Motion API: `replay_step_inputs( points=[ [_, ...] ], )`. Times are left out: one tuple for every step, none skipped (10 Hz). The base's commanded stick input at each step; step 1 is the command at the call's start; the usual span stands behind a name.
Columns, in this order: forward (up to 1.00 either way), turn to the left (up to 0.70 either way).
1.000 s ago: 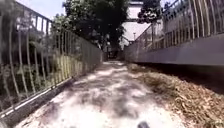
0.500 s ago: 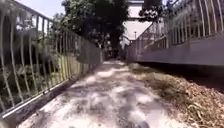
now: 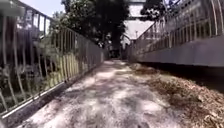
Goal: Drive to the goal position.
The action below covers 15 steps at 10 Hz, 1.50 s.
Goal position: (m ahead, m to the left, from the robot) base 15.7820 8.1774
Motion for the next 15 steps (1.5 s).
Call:
replay_step_inputs(
  points=[
    [0.50,0.00],
    [0.50,0.00],
    [0.50,0.00],
    [0.50,0.00],
    [0.50,0.00],
    [0.50,0.00],
    [0.50,0.00],
    [0.50,0.00],
    [0.50,0.00],
    [0.50,0.00],
    [0.50,0.00],
    [0.50,0.00],
    [0.50,0.00],
    [0.50,0.00],
    [0.50,0.00]
  ],
)
